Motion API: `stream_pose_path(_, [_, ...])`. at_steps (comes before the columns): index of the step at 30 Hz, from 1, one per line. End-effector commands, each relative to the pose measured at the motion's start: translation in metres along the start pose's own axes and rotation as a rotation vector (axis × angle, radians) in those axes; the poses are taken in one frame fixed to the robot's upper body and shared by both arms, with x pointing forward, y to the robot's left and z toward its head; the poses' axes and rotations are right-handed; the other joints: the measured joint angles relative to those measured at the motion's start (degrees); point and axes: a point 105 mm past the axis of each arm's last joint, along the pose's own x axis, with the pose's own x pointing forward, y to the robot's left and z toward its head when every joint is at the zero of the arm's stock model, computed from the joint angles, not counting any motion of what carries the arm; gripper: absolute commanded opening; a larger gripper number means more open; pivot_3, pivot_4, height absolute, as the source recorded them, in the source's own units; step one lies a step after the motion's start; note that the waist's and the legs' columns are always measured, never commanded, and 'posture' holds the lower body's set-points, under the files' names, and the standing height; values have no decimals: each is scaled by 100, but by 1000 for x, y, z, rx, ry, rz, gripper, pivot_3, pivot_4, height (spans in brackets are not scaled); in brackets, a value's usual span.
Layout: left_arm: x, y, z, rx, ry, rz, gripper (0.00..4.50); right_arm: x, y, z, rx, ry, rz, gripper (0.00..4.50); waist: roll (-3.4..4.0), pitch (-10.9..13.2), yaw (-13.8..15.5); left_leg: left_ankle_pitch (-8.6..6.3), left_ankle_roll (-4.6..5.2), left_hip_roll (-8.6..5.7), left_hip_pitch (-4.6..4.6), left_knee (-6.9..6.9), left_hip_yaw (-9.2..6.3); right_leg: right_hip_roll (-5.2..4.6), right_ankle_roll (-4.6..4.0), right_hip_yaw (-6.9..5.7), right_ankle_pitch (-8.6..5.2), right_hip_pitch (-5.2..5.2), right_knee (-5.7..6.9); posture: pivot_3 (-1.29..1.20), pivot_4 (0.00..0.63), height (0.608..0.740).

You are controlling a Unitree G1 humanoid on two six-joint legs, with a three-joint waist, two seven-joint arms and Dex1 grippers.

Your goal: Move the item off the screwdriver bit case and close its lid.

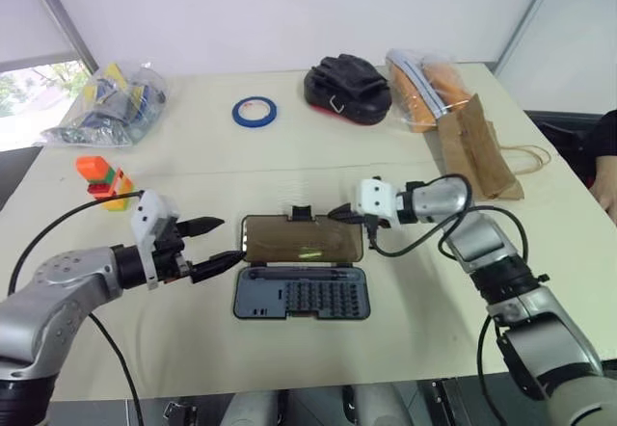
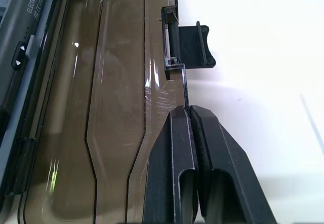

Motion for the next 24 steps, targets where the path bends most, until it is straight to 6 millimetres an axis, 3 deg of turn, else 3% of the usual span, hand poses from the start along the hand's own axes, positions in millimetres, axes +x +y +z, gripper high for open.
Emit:
stream_pose_path(1, [-2, -4, 5, 29, -25, 7, 4500, -1, -12, 6, -67, -3, -31, 19, 0, 0, 4, 0, 0, 0, 0, 0, 0, 0, 0, 0, 0, 0, 0, 0, 150, 740])
stream_pose_path(4, [-1, -6, 4, 26, -25, 9, 4500, 1, -13, 7, -80, -7, -29, 19, 0, 0, 6, 0, 0, -1, -1, 0, 0, -1, 0, 0, 0, 0, -1, 0, 150, 740])
stream_pose_path(7, [0, -6, 5, 24, -28, 10, 4500, 2, -12, 8, -78, -13, -11, 949, 0, 0, 2, 0, -1, -1, 0, 0, 0, -1, 0, 0, 0, 0, 1, 0, 150, 740])
stream_pose_path(14, [1, -5, 5, 20, -36, 17, 4500, -6, -24, 17, -114, -25, -75, 4472, 0, 0, 2, 0, -1, -1, 0, 0, -1, 0, 0, 0, 0, 0, 1, 0, 150, 740])
stream_pose_path(17, [0, -2, 8, 6, -65, 42, 4500, -28, -38, 36, -49, -82, -138, 4472, 3, 2, 7, 0, -1, -1, -1, 0, -1, -1, 0, 0, 0, 0, 1, 0, 150, 740])
stream_pose_path(21, [-1, -2, 11, -32, -98, 47, 4500, -64, -52, 72, 174, -276, -230, 4472, 3, 2, 25, 0, 0, -1, -6, 0, -7, -2, 0, -1, 0, -4, 0, 0, 150, 740])
stream_pose_path(24, [1, -12, 10, -48, -90, 8, 4500, -85, -51, 80, 303, -353, -266, 4472, 2, 2, 35, -1, 1, -2, -5, 0, -8, -5, -1, -1, 0, -1, -1, 0, 150, 740])
